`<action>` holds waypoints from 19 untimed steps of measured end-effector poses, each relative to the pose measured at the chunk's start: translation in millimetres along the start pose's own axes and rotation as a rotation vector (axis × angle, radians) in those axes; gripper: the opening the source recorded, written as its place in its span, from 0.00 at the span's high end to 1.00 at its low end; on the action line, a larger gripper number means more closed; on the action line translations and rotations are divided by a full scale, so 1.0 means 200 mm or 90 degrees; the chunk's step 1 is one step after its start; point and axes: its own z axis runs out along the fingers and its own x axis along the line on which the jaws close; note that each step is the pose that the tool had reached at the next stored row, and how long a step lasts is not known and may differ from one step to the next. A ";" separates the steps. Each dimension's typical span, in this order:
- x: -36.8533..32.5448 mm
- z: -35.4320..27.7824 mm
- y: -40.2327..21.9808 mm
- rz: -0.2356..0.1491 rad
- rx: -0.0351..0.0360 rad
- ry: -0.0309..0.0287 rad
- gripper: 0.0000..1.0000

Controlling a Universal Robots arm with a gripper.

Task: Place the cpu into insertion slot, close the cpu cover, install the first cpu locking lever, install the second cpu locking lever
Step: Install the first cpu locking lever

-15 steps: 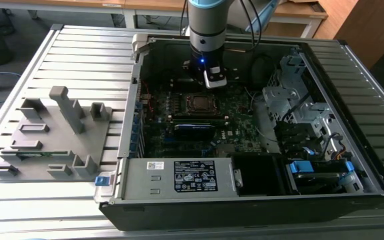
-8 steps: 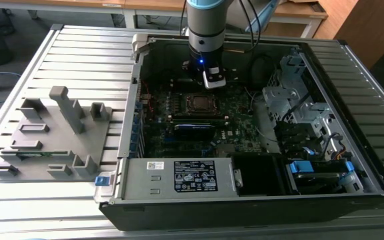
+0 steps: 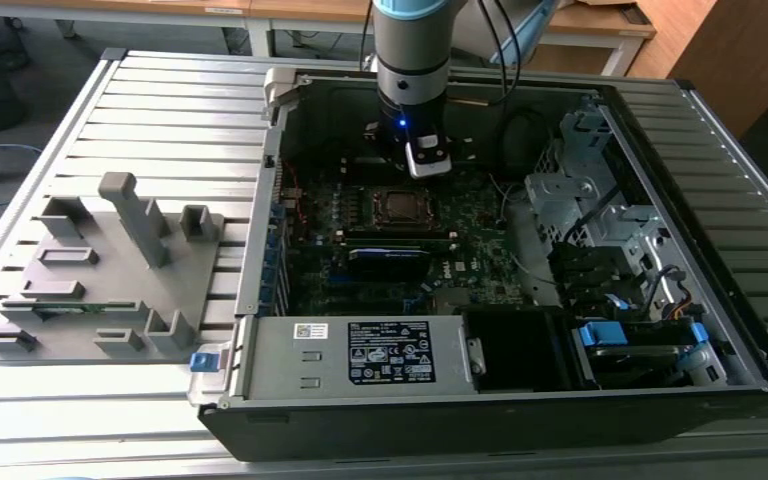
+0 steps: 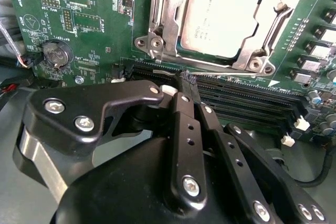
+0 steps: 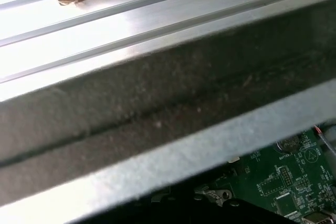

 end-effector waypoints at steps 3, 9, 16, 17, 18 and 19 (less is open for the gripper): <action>0.001 0.001 0.003 0.000 0.0000 0.0000 0.89; 0.001 0.001 0.004 0.000 -0.0001 0.0000 0.89; -0.004 0.003 0.002 0.000 0.0011 -0.0003 0.89; -0.004 0.003 0.002 0.000 0.0012 -0.0004 0.89; -0.005 0.003 0.002 0.000 0.0013 -0.0004 0.89; -0.005 0.004 0.002 0.000 0.0013 -0.0004 0.89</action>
